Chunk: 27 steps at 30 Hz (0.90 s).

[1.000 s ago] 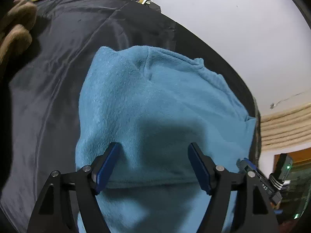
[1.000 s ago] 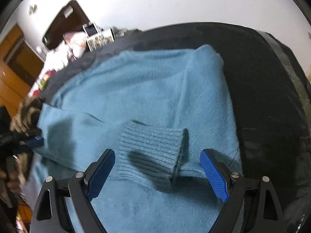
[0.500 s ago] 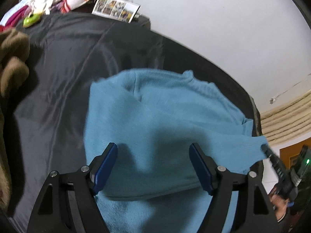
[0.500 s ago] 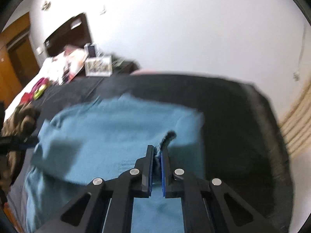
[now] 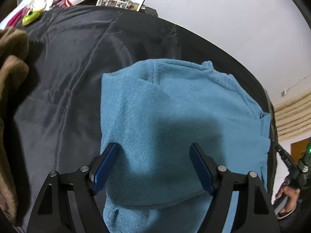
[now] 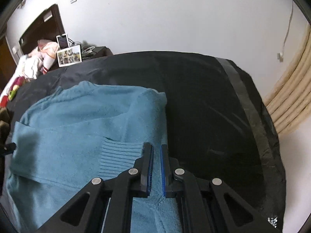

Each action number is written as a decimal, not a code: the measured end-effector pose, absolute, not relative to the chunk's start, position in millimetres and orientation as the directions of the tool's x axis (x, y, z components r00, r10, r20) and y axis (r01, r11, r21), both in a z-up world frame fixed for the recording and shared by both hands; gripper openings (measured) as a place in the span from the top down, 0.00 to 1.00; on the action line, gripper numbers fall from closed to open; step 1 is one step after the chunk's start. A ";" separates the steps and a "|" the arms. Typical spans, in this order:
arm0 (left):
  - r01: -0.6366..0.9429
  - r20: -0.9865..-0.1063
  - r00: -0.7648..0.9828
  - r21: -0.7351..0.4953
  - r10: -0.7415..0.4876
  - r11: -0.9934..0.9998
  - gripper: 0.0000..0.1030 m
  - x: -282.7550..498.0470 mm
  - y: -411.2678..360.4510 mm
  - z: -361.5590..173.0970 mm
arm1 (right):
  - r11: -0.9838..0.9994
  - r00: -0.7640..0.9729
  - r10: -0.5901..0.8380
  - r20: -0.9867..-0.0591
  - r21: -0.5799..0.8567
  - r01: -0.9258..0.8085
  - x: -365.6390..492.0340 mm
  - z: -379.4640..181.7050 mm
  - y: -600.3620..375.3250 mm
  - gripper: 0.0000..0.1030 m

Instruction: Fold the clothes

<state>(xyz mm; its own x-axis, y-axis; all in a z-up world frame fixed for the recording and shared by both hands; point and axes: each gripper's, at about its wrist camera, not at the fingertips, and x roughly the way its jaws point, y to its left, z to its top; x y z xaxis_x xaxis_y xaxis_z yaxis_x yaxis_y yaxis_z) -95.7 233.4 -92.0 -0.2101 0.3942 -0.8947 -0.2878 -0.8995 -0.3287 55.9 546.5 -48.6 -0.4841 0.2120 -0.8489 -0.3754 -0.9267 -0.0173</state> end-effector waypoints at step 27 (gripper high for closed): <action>-0.513 -0.919 -0.308 -0.056 0.245 -0.856 0.03 -44.9 284.3 -100.2 | -0.985 -0.410 0.083 -0.908 -0.012 -0.171 49.4 -84.8 474.6 0.14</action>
